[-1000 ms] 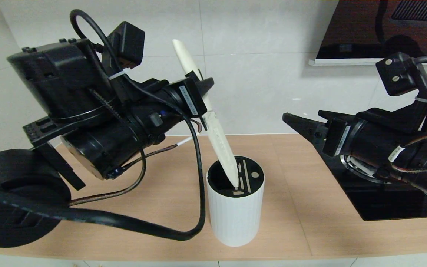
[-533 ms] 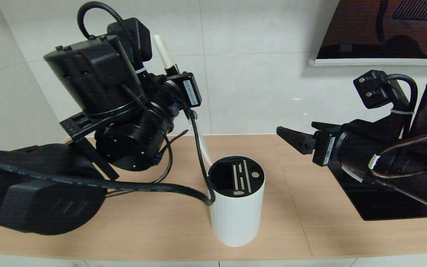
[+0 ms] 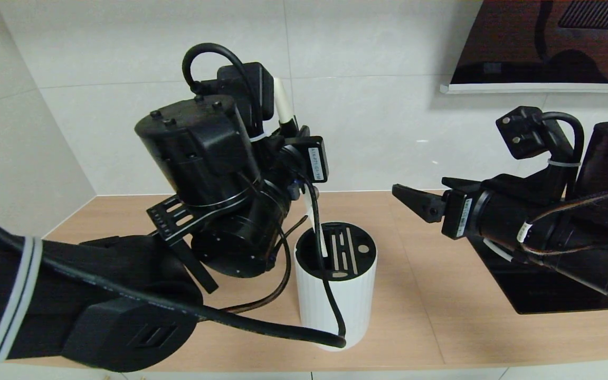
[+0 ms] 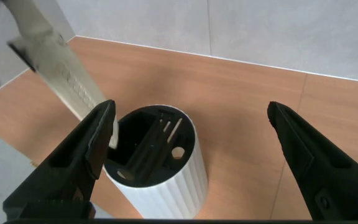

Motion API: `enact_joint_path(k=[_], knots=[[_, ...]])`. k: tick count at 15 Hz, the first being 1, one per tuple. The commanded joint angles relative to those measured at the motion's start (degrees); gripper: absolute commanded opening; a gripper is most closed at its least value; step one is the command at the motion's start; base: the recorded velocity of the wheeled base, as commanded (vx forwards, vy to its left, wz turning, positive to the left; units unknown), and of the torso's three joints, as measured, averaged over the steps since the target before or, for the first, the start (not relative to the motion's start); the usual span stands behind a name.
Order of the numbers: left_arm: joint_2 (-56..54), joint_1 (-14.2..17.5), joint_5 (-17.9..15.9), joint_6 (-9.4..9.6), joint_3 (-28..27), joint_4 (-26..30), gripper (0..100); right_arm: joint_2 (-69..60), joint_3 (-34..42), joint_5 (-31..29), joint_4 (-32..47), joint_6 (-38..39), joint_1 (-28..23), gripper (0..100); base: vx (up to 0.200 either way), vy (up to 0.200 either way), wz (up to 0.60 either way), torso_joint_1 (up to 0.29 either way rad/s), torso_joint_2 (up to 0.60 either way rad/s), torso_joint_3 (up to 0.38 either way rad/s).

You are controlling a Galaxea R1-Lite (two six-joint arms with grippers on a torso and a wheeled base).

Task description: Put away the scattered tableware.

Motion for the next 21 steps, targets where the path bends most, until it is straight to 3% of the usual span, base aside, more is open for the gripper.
enact_joint_path(k=[1,12,15,21], knots=[[1.4,-0.1,-0.1,-0.04,0.1,-0.1,0,0.2,0.0,0.0,0.0,0.0,0.0,100,0.000,0.000,0.00,0.000,0.00,0.000],[4.8,0.1,-0.1,-0.48,1.4,-0.3,0,0.1,0.4,0.0,-0.1,-0.1,0.0,100,0.000,0.000,0.00,0.000,0.00,0.000],[6.7,-0.6,-0.2,-0.04,3.4,-4.0,0,0.1,0.4,0.1,-0.1,-0.1,0.0,100,0.000,0.000,0.00,0.000,0.00,0.000],[10.5,-0.7,-0.1,-0.21,5.0,-4.4,0,0.2,0.4,0.0,-0.1,-0.1,0.0,100,0.000,0.000,0.00,0.000,0.00,0.000]])
